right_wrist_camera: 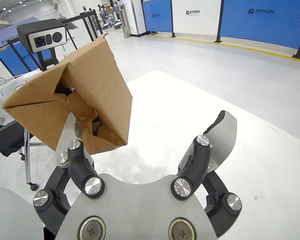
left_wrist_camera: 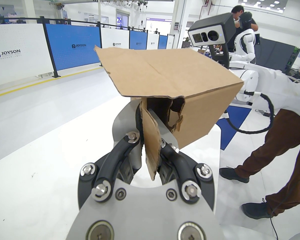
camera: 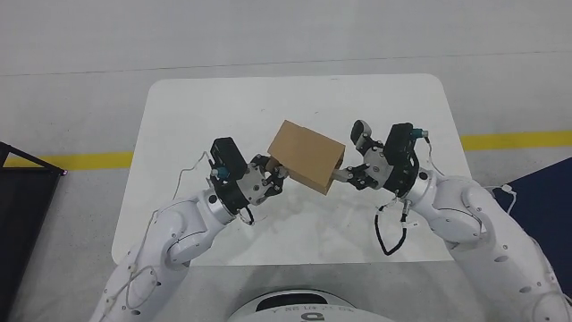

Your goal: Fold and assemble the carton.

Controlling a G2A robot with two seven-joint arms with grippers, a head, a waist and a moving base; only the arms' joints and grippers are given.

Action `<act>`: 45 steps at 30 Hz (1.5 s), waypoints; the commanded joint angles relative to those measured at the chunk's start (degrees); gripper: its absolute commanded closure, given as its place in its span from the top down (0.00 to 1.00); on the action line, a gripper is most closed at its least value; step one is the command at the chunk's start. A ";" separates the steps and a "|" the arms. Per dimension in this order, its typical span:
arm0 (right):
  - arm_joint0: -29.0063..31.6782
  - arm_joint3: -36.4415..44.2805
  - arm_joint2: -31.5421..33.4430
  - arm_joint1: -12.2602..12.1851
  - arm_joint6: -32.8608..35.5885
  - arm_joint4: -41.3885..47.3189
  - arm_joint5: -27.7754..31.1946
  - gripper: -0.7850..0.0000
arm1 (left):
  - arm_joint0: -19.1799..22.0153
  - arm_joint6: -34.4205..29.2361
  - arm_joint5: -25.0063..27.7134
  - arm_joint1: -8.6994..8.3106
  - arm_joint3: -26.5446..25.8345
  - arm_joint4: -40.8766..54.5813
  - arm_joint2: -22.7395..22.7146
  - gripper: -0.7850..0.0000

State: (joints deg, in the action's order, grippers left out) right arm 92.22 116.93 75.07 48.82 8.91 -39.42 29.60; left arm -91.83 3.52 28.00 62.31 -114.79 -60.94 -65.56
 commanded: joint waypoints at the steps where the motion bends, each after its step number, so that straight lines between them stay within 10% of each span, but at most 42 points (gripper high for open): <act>1: -0.06 0.00 0.01 0.10 -0.03 0.01 0.06 1.00 | -0.02 0.11 0.06 0.01 0.08 0.02 -0.13 0.00; 19: 6.30 -2.29 10.00 0.07 -4.07 3.37 3.18 1.00 | 0.06 0.07 -0.62 0.12 0.61 1.50 -1.83 0.00; 45: 1.05 0.90 4.59 1.61 4.00 -6.78 -3.53 1.00 | 0.75 -3.26 0.54 0.39 0.50 0.38 -0.31 0.00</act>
State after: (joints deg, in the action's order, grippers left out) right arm 93.31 117.89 79.70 50.39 12.86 -46.16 26.16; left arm -91.06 0.26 28.48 62.70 -114.31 -60.50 -65.88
